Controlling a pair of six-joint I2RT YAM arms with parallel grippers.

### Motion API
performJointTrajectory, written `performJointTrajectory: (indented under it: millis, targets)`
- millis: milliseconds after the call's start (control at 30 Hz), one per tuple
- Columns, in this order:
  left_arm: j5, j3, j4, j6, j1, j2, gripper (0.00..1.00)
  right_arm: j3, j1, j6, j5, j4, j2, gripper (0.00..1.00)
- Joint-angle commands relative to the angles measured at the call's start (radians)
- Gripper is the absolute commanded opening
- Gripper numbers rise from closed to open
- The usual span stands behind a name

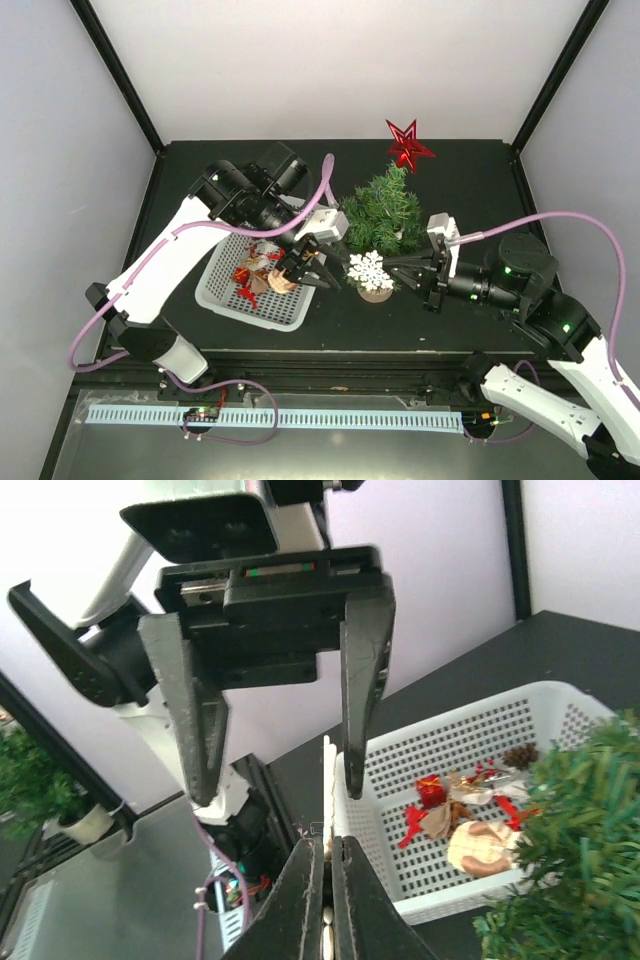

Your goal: Decorate the small christmas tree

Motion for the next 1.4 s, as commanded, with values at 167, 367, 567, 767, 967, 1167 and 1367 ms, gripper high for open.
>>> performJointTrajectory:
  millis: [167, 367, 567, 767, 967, 1167, 1367]
  targets:
    - [-0.173, -0.129, 0.213, -0.131, 0.075, -0.159, 0.99, 0.024, 0.008, -0.009, 0.251, 0.015, -0.063, 0.01]
    - [-0.103, -0.247, 0.344, -0.216, 0.267, -0.304, 0.99, 0.012, 0.008, -0.046, 0.379, 0.041, -0.058, 0.01]
    - [-0.038, -0.418, 0.435, -0.236, 0.327, -0.462, 0.99, 0.012, 0.008, -0.094, 0.456, 0.1, -0.027, 0.01]
    - [-0.023, -0.516, 0.462, -0.235, 0.345, -0.534, 0.99, 0.019, 0.008, -0.114, 0.478, 0.131, -0.005, 0.01]
    - [-0.013, -0.565, 0.494, -0.251, 0.367, -0.564, 0.99, 0.034, 0.008, -0.108, 0.467, 0.142, 0.028, 0.01]
    - [-0.023, -0.616, 0.561, -0.306, 0.411, -0.61, 0.99, 0.036, 0.009, -0.118, 0.486, 0.145, 0.036, 0.01]
    - [-0.011, -0.67, 0.577, -0.301, 0.43, -0.652, 0.99, 0.046, 0.008, -0.157, 0.287, 0.116, 0.057, 0.01]
